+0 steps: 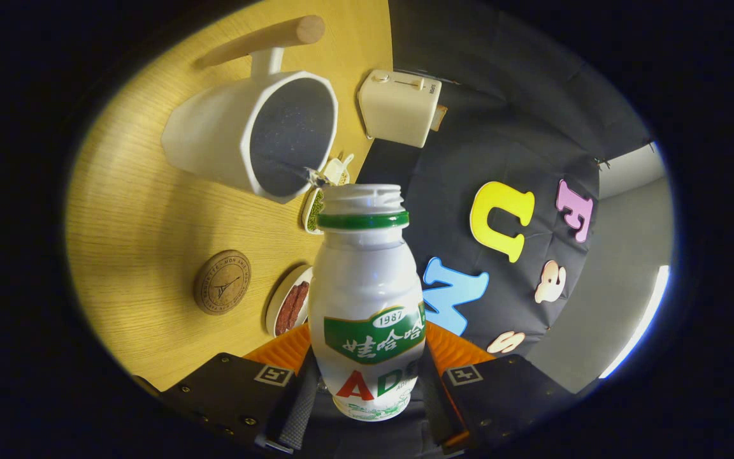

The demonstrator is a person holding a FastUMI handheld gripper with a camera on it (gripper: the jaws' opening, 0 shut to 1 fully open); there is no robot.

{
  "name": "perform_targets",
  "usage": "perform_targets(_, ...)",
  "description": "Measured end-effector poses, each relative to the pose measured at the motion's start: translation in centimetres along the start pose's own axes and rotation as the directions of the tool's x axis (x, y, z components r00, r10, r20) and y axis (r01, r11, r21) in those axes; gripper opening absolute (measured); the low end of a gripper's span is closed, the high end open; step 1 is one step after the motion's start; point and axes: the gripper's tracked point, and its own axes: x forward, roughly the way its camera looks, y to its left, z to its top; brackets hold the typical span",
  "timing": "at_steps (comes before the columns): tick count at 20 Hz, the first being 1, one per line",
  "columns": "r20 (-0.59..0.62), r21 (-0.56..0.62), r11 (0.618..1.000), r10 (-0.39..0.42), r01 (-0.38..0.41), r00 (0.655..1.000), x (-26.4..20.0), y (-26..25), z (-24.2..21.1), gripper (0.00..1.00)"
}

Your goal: Take the bottle from table, then pour the juice into the cup, finally place the bottle on the coaster

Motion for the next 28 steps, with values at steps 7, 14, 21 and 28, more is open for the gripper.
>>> perform_targets(7,0.005,-0.063,0.998,-0.007,0.007,1.000,-0.1,-0.4,0.6,0.72)
perform_targets(14,0.010,-0.112,0.994,-0.019,0.020,1.000,-0.3,-0.5,1.1,0.72)
perform_targets(21,0.007,-0.147,0.989,-0.011,0.011,1.000,-0.3,-0.6,1.2,0.72)
perform_targets(28,0.007,-0.175,0.985,-0.005,0.006,1.000,-0.4,-0.7,1.4,0.72)
